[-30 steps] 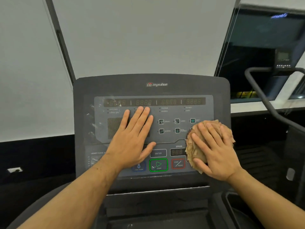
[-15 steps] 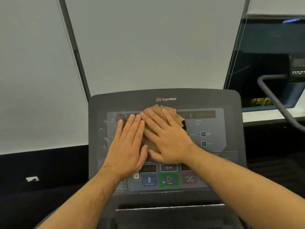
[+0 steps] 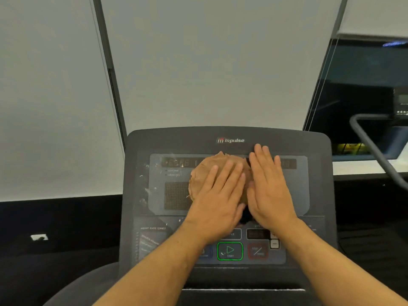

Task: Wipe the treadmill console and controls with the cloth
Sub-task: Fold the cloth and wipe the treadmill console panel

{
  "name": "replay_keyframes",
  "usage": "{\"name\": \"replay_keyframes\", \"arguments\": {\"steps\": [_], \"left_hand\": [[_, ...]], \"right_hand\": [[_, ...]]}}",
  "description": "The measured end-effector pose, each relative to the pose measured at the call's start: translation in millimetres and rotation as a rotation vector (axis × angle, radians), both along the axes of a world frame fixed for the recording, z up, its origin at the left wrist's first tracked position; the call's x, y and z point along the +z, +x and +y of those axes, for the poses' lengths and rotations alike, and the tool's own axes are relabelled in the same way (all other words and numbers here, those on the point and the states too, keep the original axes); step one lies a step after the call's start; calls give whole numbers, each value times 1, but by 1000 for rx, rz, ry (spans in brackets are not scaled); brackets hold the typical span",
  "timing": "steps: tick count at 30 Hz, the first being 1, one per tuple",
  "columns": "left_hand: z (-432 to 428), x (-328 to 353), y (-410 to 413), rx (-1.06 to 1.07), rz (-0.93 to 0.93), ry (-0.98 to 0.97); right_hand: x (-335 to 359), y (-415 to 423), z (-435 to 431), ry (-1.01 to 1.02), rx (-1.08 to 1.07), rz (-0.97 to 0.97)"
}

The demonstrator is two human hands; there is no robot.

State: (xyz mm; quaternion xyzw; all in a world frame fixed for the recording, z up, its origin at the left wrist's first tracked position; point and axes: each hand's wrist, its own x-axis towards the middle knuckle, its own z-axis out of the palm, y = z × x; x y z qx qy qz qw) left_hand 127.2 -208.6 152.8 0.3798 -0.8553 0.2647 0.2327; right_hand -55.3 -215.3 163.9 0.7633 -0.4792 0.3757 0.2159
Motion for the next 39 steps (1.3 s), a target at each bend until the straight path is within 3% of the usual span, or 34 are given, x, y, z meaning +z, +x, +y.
{"name": "replay_keyframes", "arguments": {"steps": [5, 8, 9, 12, 13, 16, 17, 20, 22, 23, 26, 27, 28, 31, 33, 36, 37, 39], "left_hand": [[-12, 17, 1, 94, 39, -8], [-11, 19, 26, 330, 228, 37], [-8, 17, 29, 340, 219, 50], [-6, 16, 42, 169, -35, -12], [-12, 23, 51, 187, -9, -32], [-18, 34, 73, 463, 323, 22], [-11, 24, 74, 486, 340, 29], [14, -8, 56, 263, 74, 32], [1, 4, 65, 177, 3, -17], [-8, 14, 75, 223, 50, -22], [-14, 24, 97, 592, 489, 63], [-6, 15, 94, 646, 554, 80], [3, 6, 86, 597, 501, 75], [9, -3, 72, 218, 102, 19], [-9, 11, 85, 259, 135, -14], [-9, 14, 92, 601, 522, 37], [-5, 10, 82, 582, 492, 33], [0, 8, 60, 342, 228, 25]], "right_hand": [[2, -2, -2, 23, -45, 19], [-1, 8, 3, 38, -96, 31], [-2, 12, 5, 40, -107, 56], [-6, 27, 4, 39, -157, 69], [-6, 30, 3, 39, -176, 61], [-7, 34, 3, 35, -223, 85], [-7, 34, 2, 35, -234, 101], [-8, 35, 2, 39, -254, 117], [-8, 36, 2, 41, -256, 120], [-8, 36, 2, 42, -258, 119], [-6, 35, 2, 54, -282, 142], [-6, 37, 3, 58, -290, 162], [-6, 39, 3, 57, -299, 179], [-6, 40, 5, 61, -304, 204], [-5, 40, 6, 66, -306, 214], [-7, 41, 9, 77, -315, 223], [-7, 42, 10, 79, -323, 219], [-6, 44, 11, 87, -328, 206]]}}
